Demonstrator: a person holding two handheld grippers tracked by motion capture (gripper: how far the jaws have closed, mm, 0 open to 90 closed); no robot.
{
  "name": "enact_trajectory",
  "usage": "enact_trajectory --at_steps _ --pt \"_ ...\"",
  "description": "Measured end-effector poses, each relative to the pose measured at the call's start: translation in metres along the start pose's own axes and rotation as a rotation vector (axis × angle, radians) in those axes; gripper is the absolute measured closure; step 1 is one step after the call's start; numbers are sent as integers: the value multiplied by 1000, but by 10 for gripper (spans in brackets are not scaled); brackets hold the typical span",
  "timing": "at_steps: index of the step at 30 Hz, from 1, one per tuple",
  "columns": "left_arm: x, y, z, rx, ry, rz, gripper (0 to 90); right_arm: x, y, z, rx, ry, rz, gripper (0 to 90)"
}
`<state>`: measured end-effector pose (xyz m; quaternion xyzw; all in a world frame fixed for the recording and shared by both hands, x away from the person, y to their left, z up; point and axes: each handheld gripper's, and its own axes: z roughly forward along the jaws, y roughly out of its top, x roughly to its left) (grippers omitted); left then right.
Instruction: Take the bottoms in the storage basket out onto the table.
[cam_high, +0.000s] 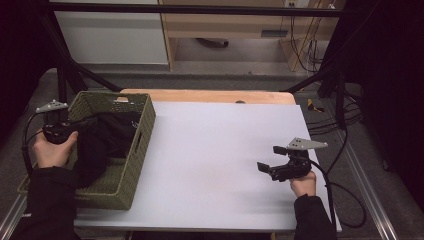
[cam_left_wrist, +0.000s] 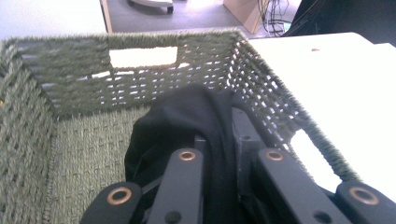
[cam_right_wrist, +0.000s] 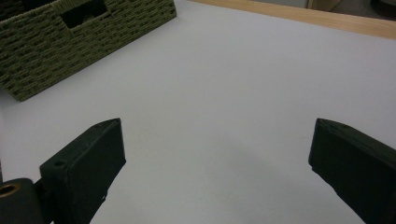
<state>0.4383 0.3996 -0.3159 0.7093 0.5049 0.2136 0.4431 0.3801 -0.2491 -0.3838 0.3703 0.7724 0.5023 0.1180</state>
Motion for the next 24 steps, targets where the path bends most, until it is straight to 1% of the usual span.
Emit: enact_trajectory --at_steps 3,5,7,9,13,18,21,24 --pt "-5 5 -5 -5 -7 22 837 0 0 0 1 -3 0 41" --pt "-8 8 -9 -11 -13 28 837 0 0 -1 2 -4 1 41" --pt "-11 11 -11 -10 -19 23 837 0 0 0 1 -4 1 41" --pt "-13 14 -13 -5 -24 36 837 0 0 0 2 -4 1 41" --pt "-18 18 -18 -1 -32 48 837 0 0 0 1 -3 1 41" --pt "-25 26 -28 -20 -44 69 837 0 0 0 2 -5 4 42" --pt "-27 29 -31 -27 -48 74 837 -1 0 0 4 -4 3 42" --pt "-30 32 -37 -36 -60 79 837 0 0 0 5 -3 4 41"
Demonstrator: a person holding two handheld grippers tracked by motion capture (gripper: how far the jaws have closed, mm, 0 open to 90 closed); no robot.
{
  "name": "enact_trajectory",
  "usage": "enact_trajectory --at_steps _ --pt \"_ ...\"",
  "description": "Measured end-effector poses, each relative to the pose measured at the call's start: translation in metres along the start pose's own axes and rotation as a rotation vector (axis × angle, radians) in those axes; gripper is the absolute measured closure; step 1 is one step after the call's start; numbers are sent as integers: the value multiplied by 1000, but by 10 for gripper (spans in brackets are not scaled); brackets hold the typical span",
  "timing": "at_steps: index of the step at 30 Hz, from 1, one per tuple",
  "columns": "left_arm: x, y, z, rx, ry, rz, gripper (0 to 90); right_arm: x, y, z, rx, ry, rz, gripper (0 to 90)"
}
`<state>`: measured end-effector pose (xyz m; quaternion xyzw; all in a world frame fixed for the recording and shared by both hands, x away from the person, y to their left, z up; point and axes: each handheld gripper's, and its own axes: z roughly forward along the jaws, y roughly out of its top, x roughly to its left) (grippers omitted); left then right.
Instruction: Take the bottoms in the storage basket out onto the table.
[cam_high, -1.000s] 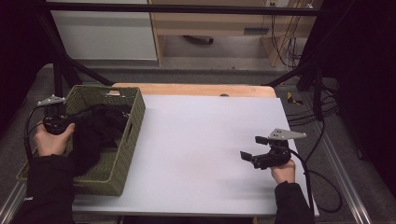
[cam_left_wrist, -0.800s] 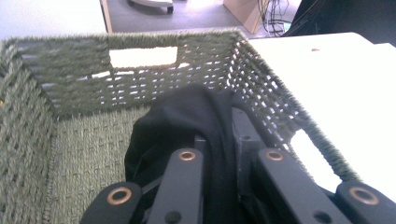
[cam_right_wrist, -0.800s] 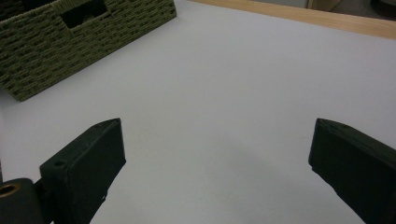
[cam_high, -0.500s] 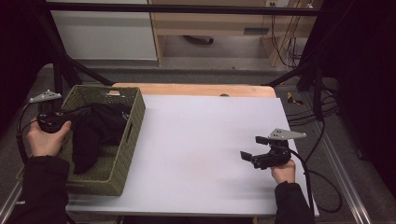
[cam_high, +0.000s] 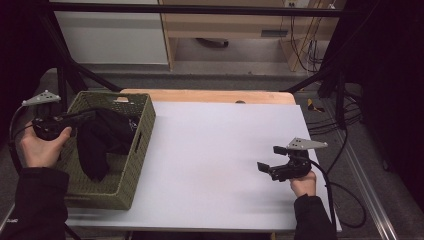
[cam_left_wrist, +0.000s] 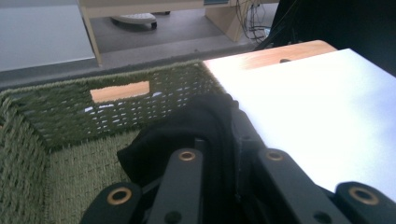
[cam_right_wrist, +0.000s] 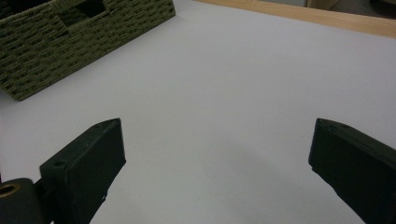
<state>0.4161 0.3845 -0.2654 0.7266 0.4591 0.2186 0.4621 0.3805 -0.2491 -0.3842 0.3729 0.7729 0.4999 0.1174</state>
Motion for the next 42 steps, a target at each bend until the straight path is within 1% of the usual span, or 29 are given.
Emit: enact_trajectory --at_steps 5,14,16,28,39,42 --pt "-4 6 -6 -9 -11 6 838 0 0 0 -1 -1 0 41" --pt "-9 15 -18 -5 -27 28 838 0 0 0 -2 1 -1 41" --pt "-11 16 -21 -4 -23 38 838 0 0 -1 -3 1 -2 41" --pt "-15 29 -38 -28 -24 57 839 0 0 -1 -6 2 -1 41" --pt "-22 40 -50 -23 -30 85 840 0 0 -1 -6 3 -1 41" --pt "-25 43 -52 -21 -32 98 840 0 0 -1 -6 3 0 41"
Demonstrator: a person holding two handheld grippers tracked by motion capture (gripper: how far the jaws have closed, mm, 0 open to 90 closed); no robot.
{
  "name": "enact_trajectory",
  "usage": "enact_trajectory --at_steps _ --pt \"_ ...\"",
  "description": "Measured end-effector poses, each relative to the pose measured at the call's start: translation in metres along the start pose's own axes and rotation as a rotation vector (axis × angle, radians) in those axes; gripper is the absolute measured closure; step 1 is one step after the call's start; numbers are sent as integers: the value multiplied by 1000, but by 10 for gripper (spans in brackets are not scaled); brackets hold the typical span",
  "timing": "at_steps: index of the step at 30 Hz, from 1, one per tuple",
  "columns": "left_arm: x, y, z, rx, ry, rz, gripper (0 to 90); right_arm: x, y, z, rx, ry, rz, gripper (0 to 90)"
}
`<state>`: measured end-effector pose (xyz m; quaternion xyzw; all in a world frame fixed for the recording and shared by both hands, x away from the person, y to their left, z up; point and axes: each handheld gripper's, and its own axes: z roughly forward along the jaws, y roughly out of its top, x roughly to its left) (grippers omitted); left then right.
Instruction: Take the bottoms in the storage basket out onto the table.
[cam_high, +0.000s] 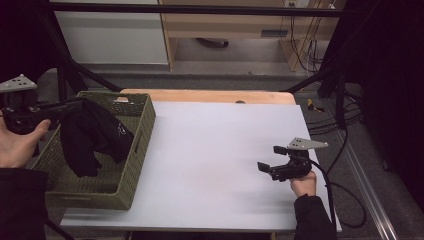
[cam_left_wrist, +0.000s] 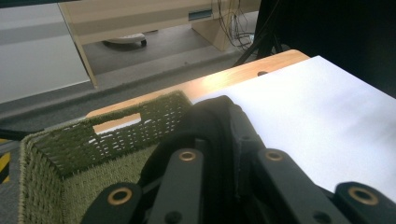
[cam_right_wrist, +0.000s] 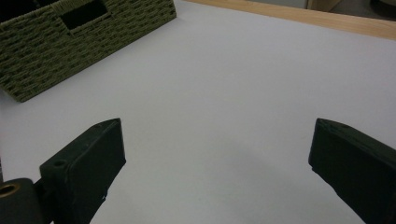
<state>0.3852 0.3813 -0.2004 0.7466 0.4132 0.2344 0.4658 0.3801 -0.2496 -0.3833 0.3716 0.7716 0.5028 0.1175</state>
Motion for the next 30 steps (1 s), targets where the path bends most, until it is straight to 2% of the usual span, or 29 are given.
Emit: enact_trajectory --at_steps 15,23,30 --pt "-12 18 -10 -32 -28 34 840 0 0 0 -2 -1 1 41" --pt "-17 26 -13 -48 -27 50 839 0 0 0 -2 0 1 42" --pt "-23 33 -17 -58 -43 51 840 0 0 0 -4 0 2 41"
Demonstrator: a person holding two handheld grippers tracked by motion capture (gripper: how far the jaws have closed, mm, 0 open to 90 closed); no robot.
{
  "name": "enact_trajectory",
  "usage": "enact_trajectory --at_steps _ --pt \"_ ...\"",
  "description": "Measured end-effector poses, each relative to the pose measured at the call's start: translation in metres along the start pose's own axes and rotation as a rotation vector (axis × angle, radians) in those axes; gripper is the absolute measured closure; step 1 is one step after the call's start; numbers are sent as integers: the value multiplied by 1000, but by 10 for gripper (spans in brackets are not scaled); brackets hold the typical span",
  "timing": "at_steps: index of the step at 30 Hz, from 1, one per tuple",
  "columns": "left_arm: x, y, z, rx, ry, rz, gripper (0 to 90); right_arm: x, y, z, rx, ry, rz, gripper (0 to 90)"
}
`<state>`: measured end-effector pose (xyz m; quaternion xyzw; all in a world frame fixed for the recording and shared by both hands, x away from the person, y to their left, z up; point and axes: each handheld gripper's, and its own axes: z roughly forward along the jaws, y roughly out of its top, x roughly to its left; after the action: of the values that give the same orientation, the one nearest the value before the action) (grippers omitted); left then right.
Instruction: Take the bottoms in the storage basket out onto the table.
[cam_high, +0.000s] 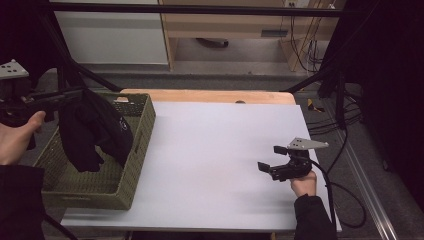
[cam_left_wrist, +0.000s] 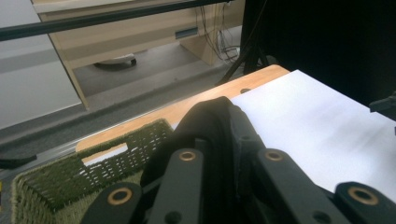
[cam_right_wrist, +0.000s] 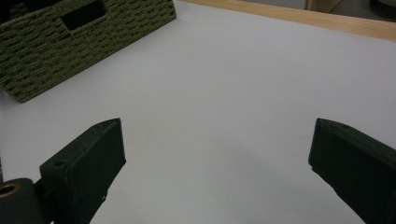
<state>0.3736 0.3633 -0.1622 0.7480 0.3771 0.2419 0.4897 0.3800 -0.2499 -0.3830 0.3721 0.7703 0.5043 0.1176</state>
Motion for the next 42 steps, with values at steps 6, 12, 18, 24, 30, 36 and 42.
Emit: enact_trajectory --at_steps 6,12,18,24,30,36,42 --pt "-4 6 -2 -6 -8 9 840 0 0 0 2 1 -1 41" --pt "-8 11 -2 -11 -14 15 840 0 0 0 2 0 -1 41" --pt "-14 17 -1 -21 -27 22 840 0 0 0 2 0 -1 41" --pt "-21 24 1 -28 -42 33 840 0 0 0 2 0 -1 41" --pt "-28 30 5 -39 -61 40 840 0 0 0 3 0 -1 41" --pt "-35 35 8 -42 -74 55 840 0 0 0 3 0 -1 41" --pt "-41 41 11 -49 -92 63 840 0 0 0 1 -1 1 41"
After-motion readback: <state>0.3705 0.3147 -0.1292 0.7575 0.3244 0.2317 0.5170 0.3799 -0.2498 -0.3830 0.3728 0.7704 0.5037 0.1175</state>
